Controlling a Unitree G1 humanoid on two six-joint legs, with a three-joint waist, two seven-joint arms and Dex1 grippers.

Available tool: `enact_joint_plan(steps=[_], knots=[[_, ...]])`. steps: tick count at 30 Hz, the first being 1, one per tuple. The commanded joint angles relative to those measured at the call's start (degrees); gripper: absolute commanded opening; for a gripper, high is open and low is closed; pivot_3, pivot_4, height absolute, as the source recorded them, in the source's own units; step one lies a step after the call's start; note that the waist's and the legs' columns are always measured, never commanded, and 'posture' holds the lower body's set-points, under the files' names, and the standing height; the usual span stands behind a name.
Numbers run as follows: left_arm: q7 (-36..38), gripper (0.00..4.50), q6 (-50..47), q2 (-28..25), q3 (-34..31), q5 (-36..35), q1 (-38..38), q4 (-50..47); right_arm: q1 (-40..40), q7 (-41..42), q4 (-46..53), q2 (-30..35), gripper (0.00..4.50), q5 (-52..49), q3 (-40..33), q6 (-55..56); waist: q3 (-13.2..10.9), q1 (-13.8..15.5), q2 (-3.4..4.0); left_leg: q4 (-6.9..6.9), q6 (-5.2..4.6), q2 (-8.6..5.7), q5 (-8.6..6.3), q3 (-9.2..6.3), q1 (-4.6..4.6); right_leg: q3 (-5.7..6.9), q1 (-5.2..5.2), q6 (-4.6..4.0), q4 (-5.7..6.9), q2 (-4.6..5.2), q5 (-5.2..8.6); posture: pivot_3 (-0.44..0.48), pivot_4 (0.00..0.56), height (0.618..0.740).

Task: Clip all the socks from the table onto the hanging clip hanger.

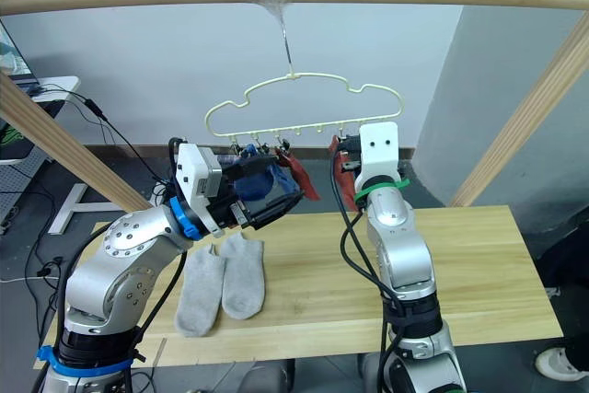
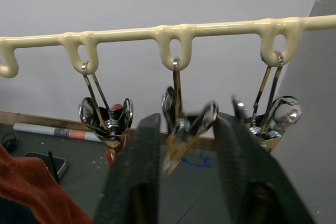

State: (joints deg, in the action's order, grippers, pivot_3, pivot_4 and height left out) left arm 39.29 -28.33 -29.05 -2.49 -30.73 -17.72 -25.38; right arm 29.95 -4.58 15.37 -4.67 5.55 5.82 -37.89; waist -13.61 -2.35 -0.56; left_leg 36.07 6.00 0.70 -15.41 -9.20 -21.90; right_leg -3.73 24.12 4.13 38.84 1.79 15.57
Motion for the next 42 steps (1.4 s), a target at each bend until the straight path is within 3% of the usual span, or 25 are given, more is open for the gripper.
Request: enact_joint_plan(steps=[1, 32, 35, 42], knots=[[-0.35, 4.5, 0.28, 0.07, -0.14, -0.68, -0.24, -2.49, 0.65, -0.41, 2.27, -0.33, 2.78, 0.64, 0.77, 1.38, 0.0, 0.0, 0.0, 0.0, 0.0, 0.0, 0.0, 0.0, 0.0, 0.0, 0.0, 0.0, 0.0, 0.0, 0.0, 0.078, 0.23, 0.74], [-0.88, 4.5, 0.32, 0.18, -0.01, -0.76, 0.35, -3.53, 2.55, -1.93, -0.7, -3.33, 2.78, -0.4, -1.05, 1.91, 0.0, 0.05, 0.0, -0.01, 0.0, 0.0, 0.0, 0.0, -0.01, 0.0, 0.01, 0.0, -0.01, 0.0, 0.0, 0.094, 0.216, 0.74], [-1.19, 4.5, 0.16, 0.25, 0.0, -0.85, 0.23, -3.68, 2.82, -1.8, -0.95, -3.49, 2.22, -0.51, -1.03, 2.32, 0.0, 0.06, 0.0, -0.01, 0.0, 0.0, 0.0, 0.0, -0.01, 0.0, 0.01, 0.0, -0.01, 0.0, 0.0, 0.095, 0.211, 0.74], [-1.16, 4.5, 0.1, 0.03, -0.05, -1.17, 0.6, -4.15, 2.65, -1.57, -0.83, -3.54, 2.22, -0.5, -0.87, 2.52, 0.0, 0.07, 0.0, -0.01, 0.01, 0.0, 0.0, 0.0, -0.01, 0.0, 0.01, 0.0, -0.01, 0.0, 0.0, 0.095, 0.206, 0.74]])
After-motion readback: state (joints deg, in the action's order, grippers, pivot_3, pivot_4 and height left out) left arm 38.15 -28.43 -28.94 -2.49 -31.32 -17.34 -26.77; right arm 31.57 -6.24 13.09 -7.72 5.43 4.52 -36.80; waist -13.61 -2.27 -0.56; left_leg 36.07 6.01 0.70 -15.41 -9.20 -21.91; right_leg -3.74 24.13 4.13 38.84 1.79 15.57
